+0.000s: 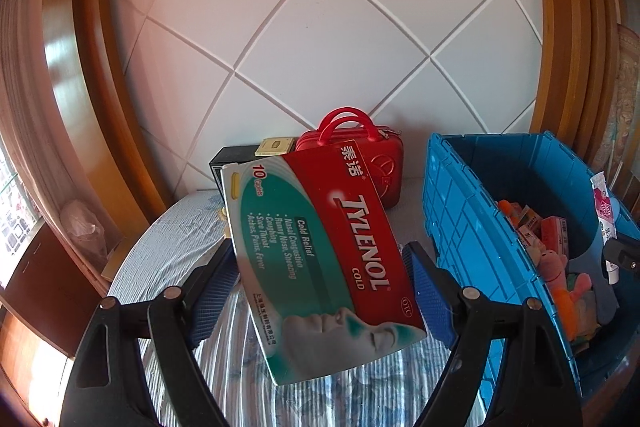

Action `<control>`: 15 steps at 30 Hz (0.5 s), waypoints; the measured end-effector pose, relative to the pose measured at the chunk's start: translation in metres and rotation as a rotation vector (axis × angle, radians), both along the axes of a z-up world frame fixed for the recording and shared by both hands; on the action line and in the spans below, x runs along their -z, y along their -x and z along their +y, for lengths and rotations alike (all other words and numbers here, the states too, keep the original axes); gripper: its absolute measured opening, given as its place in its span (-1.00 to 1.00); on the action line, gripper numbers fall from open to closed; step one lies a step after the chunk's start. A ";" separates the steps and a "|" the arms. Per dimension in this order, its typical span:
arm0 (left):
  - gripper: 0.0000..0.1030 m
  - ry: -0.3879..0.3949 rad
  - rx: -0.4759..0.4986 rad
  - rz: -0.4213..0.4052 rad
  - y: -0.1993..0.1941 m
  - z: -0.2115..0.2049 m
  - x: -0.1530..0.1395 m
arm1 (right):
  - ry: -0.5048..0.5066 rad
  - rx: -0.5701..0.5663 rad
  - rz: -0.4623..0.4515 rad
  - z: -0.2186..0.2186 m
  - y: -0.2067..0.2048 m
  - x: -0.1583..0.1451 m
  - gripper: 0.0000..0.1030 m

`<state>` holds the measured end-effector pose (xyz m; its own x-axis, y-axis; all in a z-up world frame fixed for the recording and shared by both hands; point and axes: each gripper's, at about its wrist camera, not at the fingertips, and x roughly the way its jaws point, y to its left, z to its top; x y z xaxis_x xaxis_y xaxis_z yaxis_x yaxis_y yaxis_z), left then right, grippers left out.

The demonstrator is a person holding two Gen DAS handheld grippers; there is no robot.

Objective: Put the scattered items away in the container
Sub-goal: 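Lift and carry the Tylenol box and ointment tube in both tools over the crate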

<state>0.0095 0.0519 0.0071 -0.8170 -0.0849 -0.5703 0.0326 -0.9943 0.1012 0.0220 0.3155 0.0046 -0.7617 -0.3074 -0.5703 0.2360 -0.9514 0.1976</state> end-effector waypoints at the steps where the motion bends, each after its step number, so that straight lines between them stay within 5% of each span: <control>1: 0.60 0.004 0.011 0.002 0.002 0.006 -0.001 | 0.003 0.011 0.002 0.006 -0.002 0.000 -0.69; 15: 0.60 0.019 0.227 0.014 0.027 0.109 -0.015 | 0.024 0.179 -0.008 0.090 -0.017 0.009 -0.69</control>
